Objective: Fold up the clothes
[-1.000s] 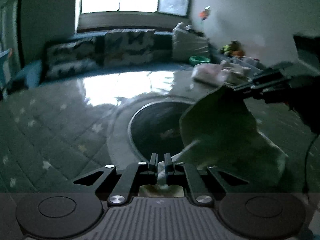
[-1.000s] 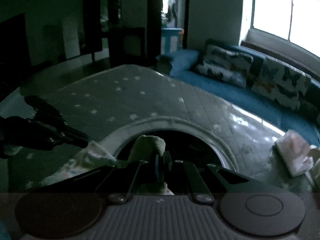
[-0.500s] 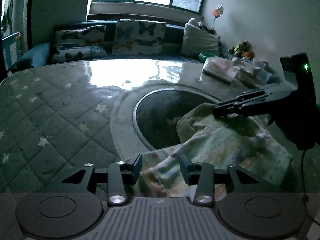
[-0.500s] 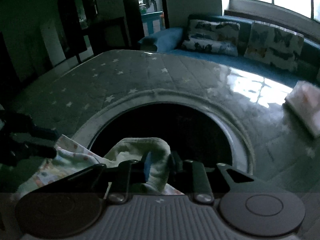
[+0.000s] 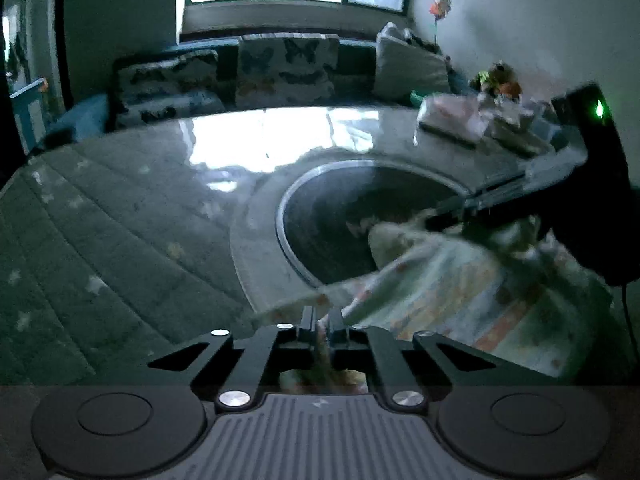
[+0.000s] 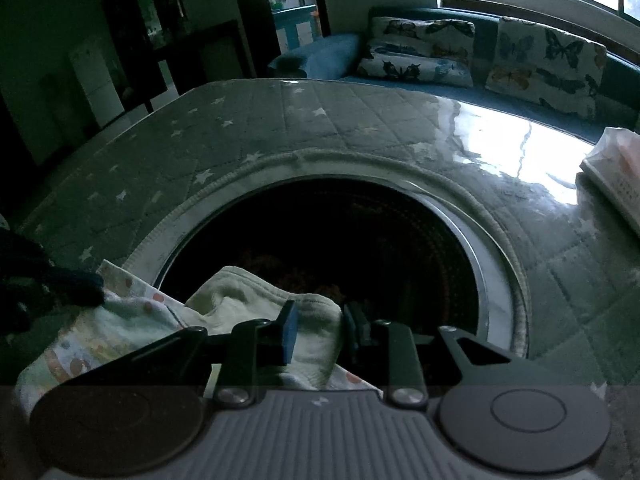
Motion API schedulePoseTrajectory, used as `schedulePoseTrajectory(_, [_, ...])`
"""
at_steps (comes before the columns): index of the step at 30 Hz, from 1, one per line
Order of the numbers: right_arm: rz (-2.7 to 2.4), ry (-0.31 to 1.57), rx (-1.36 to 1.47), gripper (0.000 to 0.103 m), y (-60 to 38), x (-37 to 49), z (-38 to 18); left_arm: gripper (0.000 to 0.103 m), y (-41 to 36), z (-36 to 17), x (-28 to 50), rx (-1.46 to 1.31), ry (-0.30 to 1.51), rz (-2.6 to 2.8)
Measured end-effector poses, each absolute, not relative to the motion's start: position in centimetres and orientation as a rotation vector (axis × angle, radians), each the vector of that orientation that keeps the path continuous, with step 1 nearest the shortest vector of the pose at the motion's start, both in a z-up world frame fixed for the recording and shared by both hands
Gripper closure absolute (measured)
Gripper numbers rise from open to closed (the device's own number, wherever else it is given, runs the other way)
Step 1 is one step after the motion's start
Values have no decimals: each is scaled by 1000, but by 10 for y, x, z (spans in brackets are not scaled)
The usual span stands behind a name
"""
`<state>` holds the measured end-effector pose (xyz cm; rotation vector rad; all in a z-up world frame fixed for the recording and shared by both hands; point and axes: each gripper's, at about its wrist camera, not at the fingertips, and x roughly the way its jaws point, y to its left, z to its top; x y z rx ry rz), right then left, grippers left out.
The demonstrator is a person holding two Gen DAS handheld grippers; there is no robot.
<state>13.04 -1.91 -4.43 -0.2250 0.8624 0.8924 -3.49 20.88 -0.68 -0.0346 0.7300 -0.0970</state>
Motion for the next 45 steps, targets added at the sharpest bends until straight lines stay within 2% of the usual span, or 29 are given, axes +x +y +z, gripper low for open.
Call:
schedulePoseTrajectory(3, [883,850,-227,78,-19,129,-43,97,205,6,-37,6,667,-69])
schedulePoseTrajectory(7, [860,811,-207,78,-24,122,-35,97,204,-3,-31,13,691,-53])
schedulePoseTrajectory(12, [895,752,-217,69,-34,89,-23,97,203,-16,-25,13,725,-36])
schedulePoseTrajectory(21, [954,678,-245,70,-49,28,-13,97,202,-22,-23,15,740,-25])
schedulePoseTrajectory(24, [965,707,-243,79,-48,25,-21,97,202,-24,-23,12,744,-22])
schedulePoseTrajectory(29, [840,760,-222,81,-56,51,-41,96,203,-26,-22,2,754,-15])
schedulePoseTrajectory(31, [806,767,-182,89,-66,61,-42,96,204,-27,-22,-1,755,-14])
schedulePoseTrajectory(32, [783,762,-184,89,-69,64,-41,96,204,-27,-21,-3,757,-13])
schedulePoseTrajectory(39, [723,733,-183,88,-77,69,-33,93,202,-23,-19,-10,755,5])
schedulePoseTrajectory(42, [766,707,-199,81,-69,62,-29,93,201,-17,-18,-19,743,14])
schedulePoseTrajectory(45, [780,724,-219,79,-59,65,-36,92,196,-8,-18,-25,725,3])
